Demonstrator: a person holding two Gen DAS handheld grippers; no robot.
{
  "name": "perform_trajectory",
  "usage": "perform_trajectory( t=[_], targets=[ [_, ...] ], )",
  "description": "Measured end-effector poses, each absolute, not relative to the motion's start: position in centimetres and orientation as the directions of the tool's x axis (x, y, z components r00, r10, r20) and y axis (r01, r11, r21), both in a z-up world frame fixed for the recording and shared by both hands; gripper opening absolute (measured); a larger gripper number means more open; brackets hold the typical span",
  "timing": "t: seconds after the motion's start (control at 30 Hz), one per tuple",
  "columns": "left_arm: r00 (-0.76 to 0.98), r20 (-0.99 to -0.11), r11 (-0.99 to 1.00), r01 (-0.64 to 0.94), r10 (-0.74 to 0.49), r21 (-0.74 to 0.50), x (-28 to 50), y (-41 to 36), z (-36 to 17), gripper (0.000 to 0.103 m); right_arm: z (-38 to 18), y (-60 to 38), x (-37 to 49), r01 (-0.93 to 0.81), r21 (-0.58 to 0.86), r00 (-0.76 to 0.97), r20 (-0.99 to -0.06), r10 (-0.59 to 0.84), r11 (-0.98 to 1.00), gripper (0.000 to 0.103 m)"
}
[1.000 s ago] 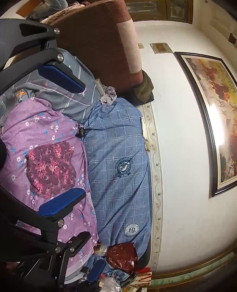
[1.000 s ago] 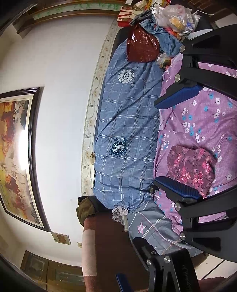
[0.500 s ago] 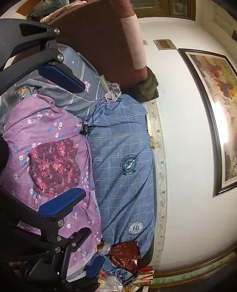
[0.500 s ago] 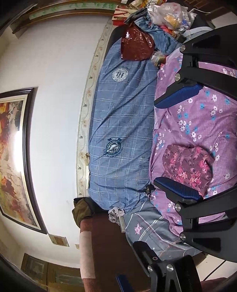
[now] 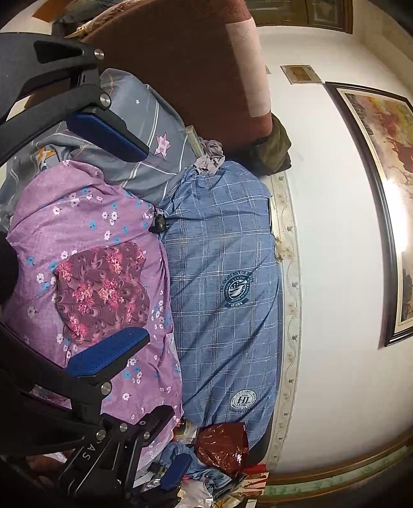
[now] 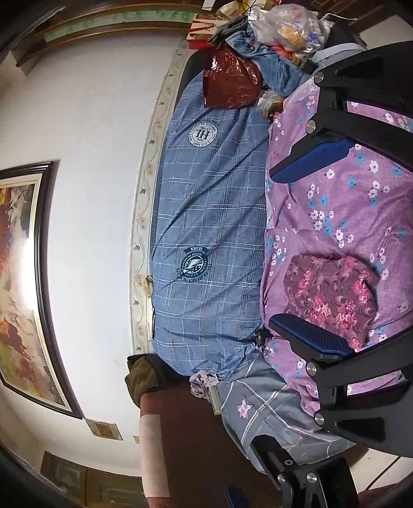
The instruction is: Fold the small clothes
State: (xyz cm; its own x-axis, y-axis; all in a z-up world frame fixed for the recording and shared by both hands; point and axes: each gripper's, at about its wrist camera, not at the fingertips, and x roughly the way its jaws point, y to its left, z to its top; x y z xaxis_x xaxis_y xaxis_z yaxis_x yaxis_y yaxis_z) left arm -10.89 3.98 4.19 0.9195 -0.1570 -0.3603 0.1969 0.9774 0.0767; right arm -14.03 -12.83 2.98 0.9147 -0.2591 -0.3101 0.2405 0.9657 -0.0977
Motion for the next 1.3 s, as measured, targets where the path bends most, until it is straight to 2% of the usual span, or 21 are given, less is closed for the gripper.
perform_trajectory(
  t=[0.37, 0.97, 1.3],
  targets=[
    [0.887, -0.422, 0.966, 0.245, -0.188, 0.083, -7.9, 3.7, 1.7, 0.103, 1.0, -12.2, -10.3, 0.236, -0.098, 0.89, -0.378, -0.256, 0.967, 0.087],
    [0.817, -0.567, 0.965, 0.224, -0.108, 0.138, -0.9, 1.2, -3.3, 0.103, -5.7, -16.3, -2.8, 0.252, -0.076, 0.787, -0.564, -0.25, 0.965, 0.087],
    [0.762, -0.639, 0.952, 0.263, -0.105, 0.157, 1.3, -2.0, -5.9, 0.103, -8.4, -18.9, -1.3, 0.258, -0.05, 0.748, -0.622, -0.232, 0.965, 0.087]
  ],
)
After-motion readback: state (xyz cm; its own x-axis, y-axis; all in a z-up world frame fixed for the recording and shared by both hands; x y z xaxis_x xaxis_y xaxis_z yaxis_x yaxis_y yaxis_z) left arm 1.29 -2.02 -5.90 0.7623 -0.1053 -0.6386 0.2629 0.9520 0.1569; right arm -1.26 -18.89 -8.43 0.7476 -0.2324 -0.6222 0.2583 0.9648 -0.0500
